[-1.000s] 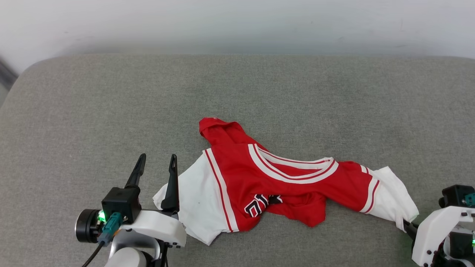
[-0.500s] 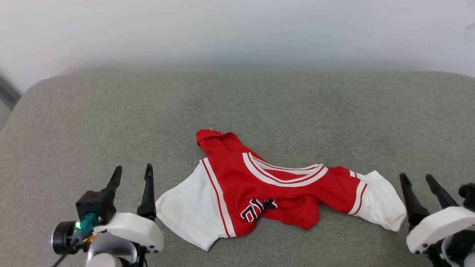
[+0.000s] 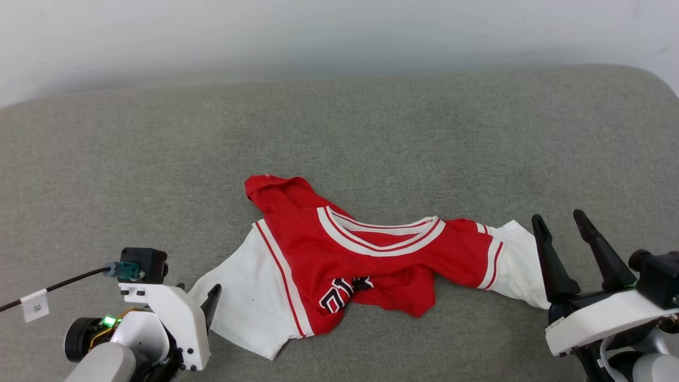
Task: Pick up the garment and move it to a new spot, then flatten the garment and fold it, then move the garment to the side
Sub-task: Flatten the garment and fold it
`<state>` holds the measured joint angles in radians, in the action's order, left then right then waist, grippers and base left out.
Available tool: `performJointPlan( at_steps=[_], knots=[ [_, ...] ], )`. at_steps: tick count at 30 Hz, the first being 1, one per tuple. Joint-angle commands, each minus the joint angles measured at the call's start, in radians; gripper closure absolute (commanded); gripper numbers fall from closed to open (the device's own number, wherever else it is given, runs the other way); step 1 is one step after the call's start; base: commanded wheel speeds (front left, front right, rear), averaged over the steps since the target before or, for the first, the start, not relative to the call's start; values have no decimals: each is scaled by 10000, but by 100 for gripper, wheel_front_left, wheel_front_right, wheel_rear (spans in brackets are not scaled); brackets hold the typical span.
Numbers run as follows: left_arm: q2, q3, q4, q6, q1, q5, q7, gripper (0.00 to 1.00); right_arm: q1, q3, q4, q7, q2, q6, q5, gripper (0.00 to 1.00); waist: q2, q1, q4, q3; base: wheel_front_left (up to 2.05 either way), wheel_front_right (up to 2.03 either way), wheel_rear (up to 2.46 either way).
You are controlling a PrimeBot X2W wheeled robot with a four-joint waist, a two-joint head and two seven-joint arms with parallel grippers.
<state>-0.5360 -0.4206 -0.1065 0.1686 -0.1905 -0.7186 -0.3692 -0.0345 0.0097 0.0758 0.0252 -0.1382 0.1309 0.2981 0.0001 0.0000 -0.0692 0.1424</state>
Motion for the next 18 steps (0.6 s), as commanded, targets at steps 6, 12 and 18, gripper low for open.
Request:
performJointPlan(
  at_steps=[6,12,18],
  knots=[
    [-75,-339,-595,-138,10,-574,-1402,0,-201,334,258,-477,-45,-3,62,0,-1,0,-497,692,0,0,0],
    [211,-657,-1076,-417,146,-984,-1969,100,-286,446,276,-673,-176,-3,124,0,-1,0,-579,728,0,0,0],
    [155,-312,-1165,-424,-218,-545,-722,100,-130,124,297,-283,-375,-3,527,0,-1,0,-452,465,0,0,0]
  ],
)
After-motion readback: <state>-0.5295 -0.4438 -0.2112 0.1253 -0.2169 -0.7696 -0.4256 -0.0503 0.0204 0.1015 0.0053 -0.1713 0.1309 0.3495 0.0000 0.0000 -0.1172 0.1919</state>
